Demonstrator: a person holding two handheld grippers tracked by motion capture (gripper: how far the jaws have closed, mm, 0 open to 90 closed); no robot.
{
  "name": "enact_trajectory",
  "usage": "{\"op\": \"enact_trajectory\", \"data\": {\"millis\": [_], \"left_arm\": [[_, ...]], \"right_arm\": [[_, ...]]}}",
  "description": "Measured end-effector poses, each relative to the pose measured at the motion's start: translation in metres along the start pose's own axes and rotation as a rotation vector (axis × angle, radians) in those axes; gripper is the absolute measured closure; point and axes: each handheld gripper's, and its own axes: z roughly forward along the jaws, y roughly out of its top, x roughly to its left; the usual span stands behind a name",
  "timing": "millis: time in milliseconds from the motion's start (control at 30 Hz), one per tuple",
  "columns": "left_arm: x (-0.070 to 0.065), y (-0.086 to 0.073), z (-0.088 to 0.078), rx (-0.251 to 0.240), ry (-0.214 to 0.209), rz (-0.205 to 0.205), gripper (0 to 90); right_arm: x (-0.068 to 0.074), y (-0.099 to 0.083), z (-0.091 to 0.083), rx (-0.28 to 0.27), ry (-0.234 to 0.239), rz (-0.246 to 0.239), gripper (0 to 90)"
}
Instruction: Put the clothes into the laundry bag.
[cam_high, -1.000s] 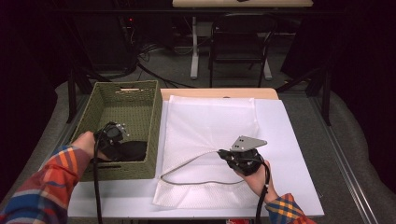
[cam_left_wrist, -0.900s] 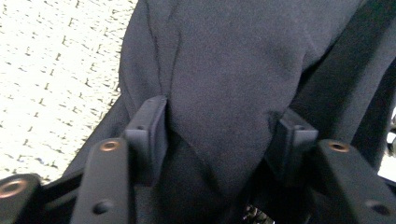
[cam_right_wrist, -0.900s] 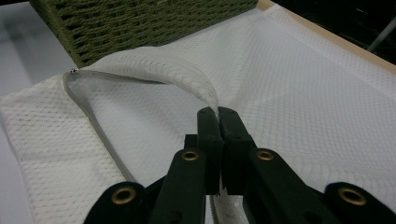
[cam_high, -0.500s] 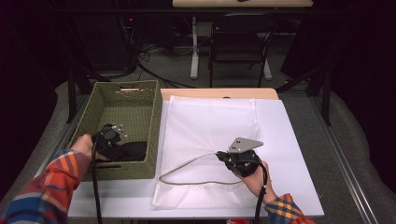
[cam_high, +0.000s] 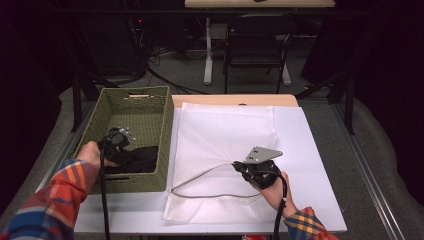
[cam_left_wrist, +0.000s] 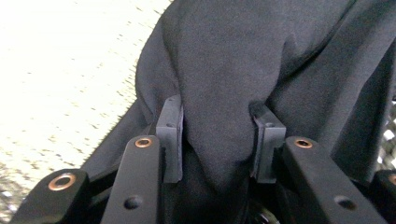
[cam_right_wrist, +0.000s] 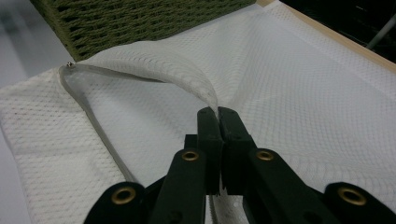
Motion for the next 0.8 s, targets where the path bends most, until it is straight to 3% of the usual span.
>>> {"op": "enact_trajectory", "data": {"millis": [67, 233, 433, 533, 800], "left_arm": [[0.001, 0.003, 0.001, -0.006, 0.02, -0.01, 63.7], [0.002, 0.005, 0.005, 0.031, 0.007, 0.056, 56.9], [0.005, 0.006, 0.008, 0.078, 0.002, 0.08, 27.4], [0.007, 0.007, 0.011, 0.097, -0.002, 0.088, 17.9], [0.009, 0.011, 0.023, 0.143, -0.02, 0.113, 5.0]], "right_arm": [[-0.001, 0.0, 0.0, 0.002, 0.0, 0.007, 88.5], [0.001, -0.003, 0.005, 0.019, 0.014, -0.003, 88.3], [0.002, -0.004, 0.005, 0.024, 0.011, -0.01, 88.4], [0.001, -0.003, 0.003, 0.018, 0.009, -0.009, 88.4], [-0.002, -0.005, 0.002, 0.016, 0.012, -0.001, 88.3]]}}
